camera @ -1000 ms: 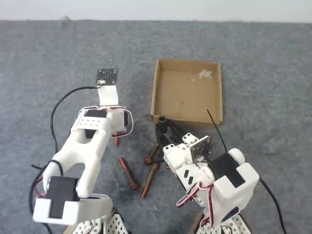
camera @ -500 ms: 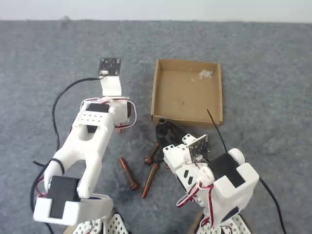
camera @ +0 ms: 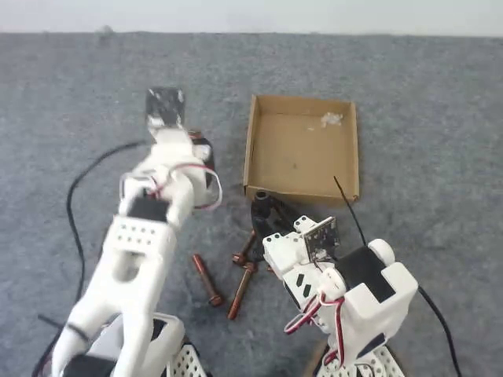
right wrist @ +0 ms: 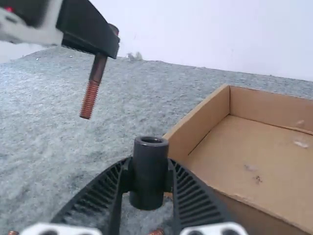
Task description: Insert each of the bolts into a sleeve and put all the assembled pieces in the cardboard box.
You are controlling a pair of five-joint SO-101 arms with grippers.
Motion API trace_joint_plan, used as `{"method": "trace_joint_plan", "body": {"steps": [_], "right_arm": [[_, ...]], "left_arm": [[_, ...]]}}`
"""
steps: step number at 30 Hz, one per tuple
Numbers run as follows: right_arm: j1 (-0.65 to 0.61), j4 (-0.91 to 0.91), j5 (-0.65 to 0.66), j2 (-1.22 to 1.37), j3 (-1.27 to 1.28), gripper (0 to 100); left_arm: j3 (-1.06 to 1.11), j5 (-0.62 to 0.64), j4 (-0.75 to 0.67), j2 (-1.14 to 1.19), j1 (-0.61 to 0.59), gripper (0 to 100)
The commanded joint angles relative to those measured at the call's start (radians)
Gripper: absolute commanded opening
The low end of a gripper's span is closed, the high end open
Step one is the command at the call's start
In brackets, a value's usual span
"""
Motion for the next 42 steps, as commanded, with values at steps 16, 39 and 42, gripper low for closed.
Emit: {"method": "trace_joint_plan", "body": {"steps": [16,39,42], "right_arm": [[0.004,0.001,-0.003,-0.001,-0.031,0.6],[0.002,0.001,-0.003,-0.001,-0.037,0.6],[0.004,0.024,-0.003,-0.001,-0.041,0.6]], "left_arm": [[0.395,-0.002,-0.381,-0.539,0.140,1],[0.272,0.275,-0.173,-0.554,0.313,1],[0.257,0.275,-0.170,-0.554,0.330,1]]}}
